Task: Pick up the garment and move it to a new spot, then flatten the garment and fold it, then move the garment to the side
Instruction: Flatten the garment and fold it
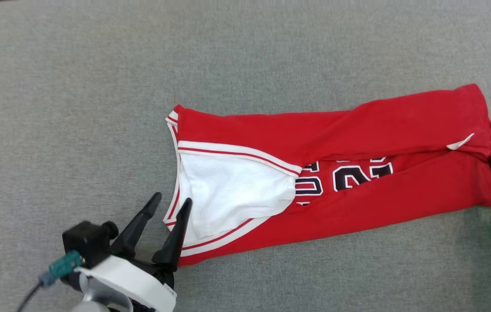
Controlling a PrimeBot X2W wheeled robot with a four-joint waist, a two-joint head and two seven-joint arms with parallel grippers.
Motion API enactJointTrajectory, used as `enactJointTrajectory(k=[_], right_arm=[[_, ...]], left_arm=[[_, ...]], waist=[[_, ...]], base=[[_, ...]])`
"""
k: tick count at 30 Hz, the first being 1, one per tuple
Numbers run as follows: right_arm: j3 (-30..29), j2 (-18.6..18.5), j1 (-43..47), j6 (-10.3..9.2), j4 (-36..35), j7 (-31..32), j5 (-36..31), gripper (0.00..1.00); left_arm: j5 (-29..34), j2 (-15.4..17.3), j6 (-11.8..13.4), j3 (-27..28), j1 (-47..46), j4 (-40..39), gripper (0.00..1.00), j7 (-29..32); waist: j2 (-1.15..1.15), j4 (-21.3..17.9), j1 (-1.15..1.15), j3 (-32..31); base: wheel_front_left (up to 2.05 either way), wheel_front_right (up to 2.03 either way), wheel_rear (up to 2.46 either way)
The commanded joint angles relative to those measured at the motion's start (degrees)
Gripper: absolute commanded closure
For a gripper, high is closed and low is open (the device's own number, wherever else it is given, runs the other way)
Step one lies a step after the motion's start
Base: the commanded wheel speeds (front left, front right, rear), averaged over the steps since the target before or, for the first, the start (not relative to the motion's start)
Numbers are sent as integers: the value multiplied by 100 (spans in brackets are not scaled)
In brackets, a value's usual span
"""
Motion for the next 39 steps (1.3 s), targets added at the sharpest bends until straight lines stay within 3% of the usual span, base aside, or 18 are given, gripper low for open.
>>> enactJointTrajectory(k=[1, 5, 10, 14, 19, 25, 30, 31, 33, 35, 36, 38, 39], right_arm=[[-18, 15, 193, -3, -38, -203, -72, 0], [-203, 221, 660, -3, -106, -780, -218, 0], [-634, 382, 581, -3, 247, -974, -370, 0], [-1217, 430, 144, -3, 859, -697, -754, 0], [-1617, 360, -502, -3, 1602, -33, -1291, 0], [-1445, 489, -616, -2, 2114, 817, -1705, 0], [-1267, 753, -366, 13, 2004, 1035, -1647, 1], [-1248, 781, -299, 13, 1963, 1052, -1670, 10], [-1207, 819, -228, 12, 1899, 1058, -1677, 17], [-1137, 870, -170, 11, 1825, 1100, -1627, 33], [-1116, 872, -149, 12, 1800, 1111, -1608, 50], [-1087, 858, -143, 10, 1776, 1095, -1587, 56], [-1060, 832, -146, 5, 1753, 1051, -1586, 67]], left_arm=[[140, -108, 106, 46, 73, 142, 0, -255], [639, -579, 468, 101, 205, 646, 0, -950], [1393, -1266, 740, 461, 250, 829, 0, -1086], [2031, -1701, 567, 643, 416, 866, 0, -1085], [2542, -2015, 259, 805, 424, 996, 0, -1087], [2841, -2226, 38, 1042, 453, 1017, 0, -1087], [2975, -2287, -83, 1179, 538, 986, 0, -1088], [3003, -2296, -95, 1201, 553, 980, 0, -1087], [3029, -2309, -121, 1243, 561, 958, 0, -1088], [3076, -2315, -131, 1284, 574, 934, 0, -1087], [3082, -2315, -151, 1296, 579, 930, 0, -1087], [3096, -2315, -176, 1293, 578, 926, 0, -1087], [3095, -2316, -196, 1283, 570, 915, 0, -1087]], waist=[[0, 87, 0, -187], [0, 250, 0, -436], [0, 539, 0, -521], [0, 779, 0, -508], [0, 998, 0, -416], [0, 1123, 0, -353], [0, 1113, 0, -367], [0, 1098, 0, -381], [0, 1058, 0, -402], [0, 1008, 0, -417], [0, 989, 0, -421], [0, 972, 0, -424], [0, 957, 0, -428]], base=[[0, 0, 0], [0, 0, 0], [0, 0, 0], [0, 0, 0], [0, 0, 0], [0, 0, 0], [0, 0, 0], [0, 0, 0], [0, 0, 0], [0, 0, 0], [0, 0, 0], [0, 0, 0], [0, 0, 0]])
